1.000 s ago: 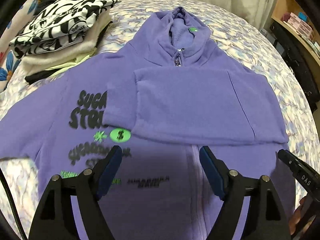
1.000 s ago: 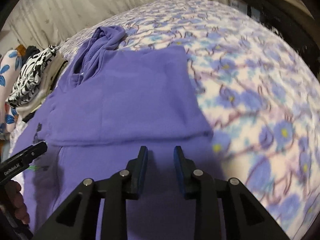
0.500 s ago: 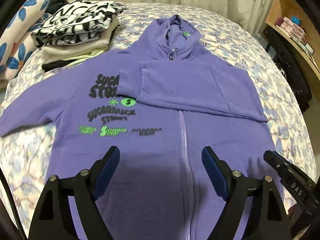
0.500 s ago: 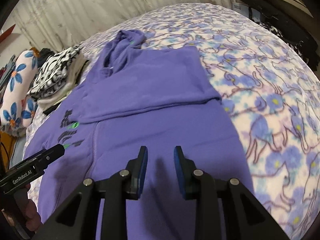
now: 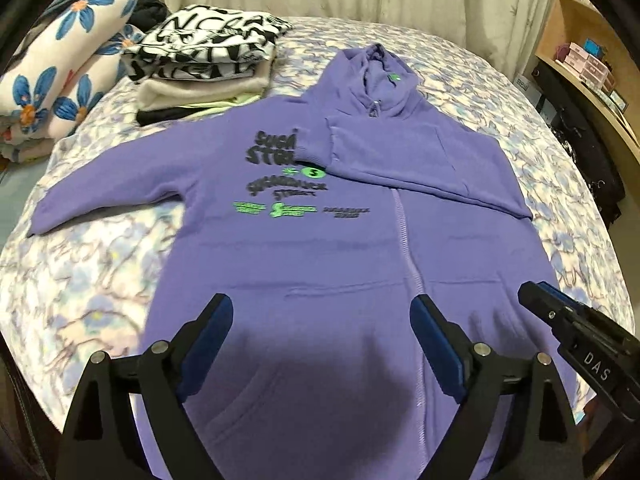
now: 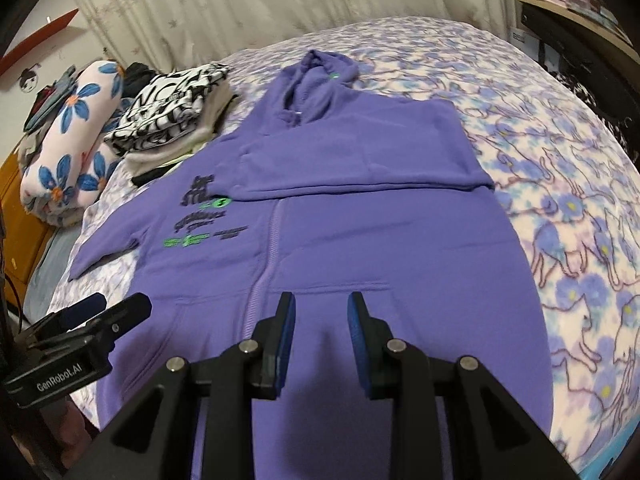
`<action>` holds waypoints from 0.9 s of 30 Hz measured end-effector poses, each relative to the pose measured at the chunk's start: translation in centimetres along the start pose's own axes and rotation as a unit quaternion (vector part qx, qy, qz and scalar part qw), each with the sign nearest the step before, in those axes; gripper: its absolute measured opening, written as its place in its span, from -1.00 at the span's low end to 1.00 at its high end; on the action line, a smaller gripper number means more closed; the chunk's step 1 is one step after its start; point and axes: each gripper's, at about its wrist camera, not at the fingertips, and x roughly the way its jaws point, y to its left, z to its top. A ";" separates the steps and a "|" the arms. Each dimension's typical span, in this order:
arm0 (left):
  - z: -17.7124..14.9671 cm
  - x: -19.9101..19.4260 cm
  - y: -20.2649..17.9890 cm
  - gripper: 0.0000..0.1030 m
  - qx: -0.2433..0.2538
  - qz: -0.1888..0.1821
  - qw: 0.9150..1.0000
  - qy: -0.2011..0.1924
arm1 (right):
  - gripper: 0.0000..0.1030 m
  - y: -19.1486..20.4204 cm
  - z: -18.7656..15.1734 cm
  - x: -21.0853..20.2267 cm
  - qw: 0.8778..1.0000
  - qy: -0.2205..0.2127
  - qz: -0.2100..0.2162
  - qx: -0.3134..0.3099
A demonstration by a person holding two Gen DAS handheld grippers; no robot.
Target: Fold large clothes
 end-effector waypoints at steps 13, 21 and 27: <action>-0.7 -3.8 7.5 0.76 -0.054 -0.013 0.998 -0.039 | -0.19 7.5 -0.7 -1.1 0.997 -0.018 0.023 -0.065; -0.9 -3.4 13.3 0.76 -0.101 -0.019 0.994 -0.045 | -0.19 12.7 0.0 0.6 0.993 -0.021 0.027 -0.111; -1.1 -1.0 20.0 0.76 -0.182 -0.066 0.980 -0.042 | -0.19 16.5 1.3 3.1 0.990 -0.022 0.027 -0.134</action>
